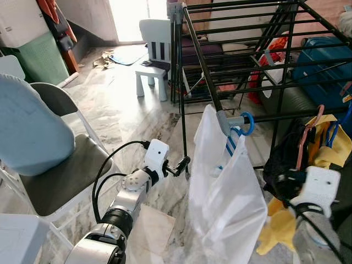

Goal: Hang hanger

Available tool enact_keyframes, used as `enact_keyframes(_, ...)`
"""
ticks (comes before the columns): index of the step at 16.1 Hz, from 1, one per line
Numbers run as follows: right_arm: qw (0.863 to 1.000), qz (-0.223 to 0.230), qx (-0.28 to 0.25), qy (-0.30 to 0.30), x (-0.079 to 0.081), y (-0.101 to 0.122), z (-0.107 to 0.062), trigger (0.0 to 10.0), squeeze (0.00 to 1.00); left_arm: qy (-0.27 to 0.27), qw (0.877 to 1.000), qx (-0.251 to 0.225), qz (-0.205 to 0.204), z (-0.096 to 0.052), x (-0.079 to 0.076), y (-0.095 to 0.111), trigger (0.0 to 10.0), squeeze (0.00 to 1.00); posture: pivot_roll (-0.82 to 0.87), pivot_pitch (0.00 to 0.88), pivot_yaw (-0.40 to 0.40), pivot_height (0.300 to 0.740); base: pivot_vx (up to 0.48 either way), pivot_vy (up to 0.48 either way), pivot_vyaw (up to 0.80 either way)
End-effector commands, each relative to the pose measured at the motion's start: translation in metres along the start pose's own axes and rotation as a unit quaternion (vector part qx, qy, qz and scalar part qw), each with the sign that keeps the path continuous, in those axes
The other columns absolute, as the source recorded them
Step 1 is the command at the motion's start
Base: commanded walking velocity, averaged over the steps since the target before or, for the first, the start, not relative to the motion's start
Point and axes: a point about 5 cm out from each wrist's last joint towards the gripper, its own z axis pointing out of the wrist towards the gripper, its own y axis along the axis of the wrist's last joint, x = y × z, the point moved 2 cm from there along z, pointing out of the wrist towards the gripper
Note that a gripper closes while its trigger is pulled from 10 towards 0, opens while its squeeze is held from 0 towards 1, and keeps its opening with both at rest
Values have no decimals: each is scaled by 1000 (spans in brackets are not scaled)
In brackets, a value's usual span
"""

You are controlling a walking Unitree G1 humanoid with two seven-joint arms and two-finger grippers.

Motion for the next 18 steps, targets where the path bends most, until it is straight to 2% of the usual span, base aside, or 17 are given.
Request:
enact_keyframes(1,1000,-3,-1,-3,-2,4,6,10000,1000,-5,1000,0,3,0,1,2,10000,0,-100,0,84,740,0,0,0)
enact_keyframes(3,1000,-19,20,5,-5,3,19,10000,925,-10,1000,3,2,-1,0,0,10000,0,-98,0,83,740,0,0,0)
enact_keyframes(5,999,-26,39,15,-4,0,33,10000,216,-17,1000,7,0,0,-3,-1,10000,0,-97,0,81,740,0,0,0)
enact_keyframes(6,998,-27,54,19,-3,0,47,10000,0,-26,1000,11,1,0,-6,-3,10000,0,-91,0,78,740,0,0,0)
enact_keyframes(8,998,-27,59,18,-1,2,57,10000,0,-28,1000,12,2,0,-6,-4,10000,0,-85,0,76,740,0,0,0)
enact_keyframes(11,997,-22,72,22,1,-2,62,10000,0,-31,999,17,3,-1,-7,-5,10000,0,-80,0,73,740,0,0,0)
enact_keyframes(14,994,8,103,36,3,-16,64,10000,0,-37,999,21,3,-2,-8,-7,10000,0,-82,0,73,740,0,0,0)
enact_keyframes(16,991,10,121,51,6,-22,67,10000,0,-43,999,23,1,-1,-11,-8,10000,0,-82,0,73,740,0,0,0)
enact_keyframes(17,991,8,131,34,1,-25,70,0,0,-45,999,22,1,0,-12,-7,10000,0,-78,0,68,740,0,0,0)
enact_keyframes(18,991,10,132,28,-2,-25,72,0,0,-46,999,22,2,0,-12,-7,10000,0,-77,0,68,740,0,0,0)
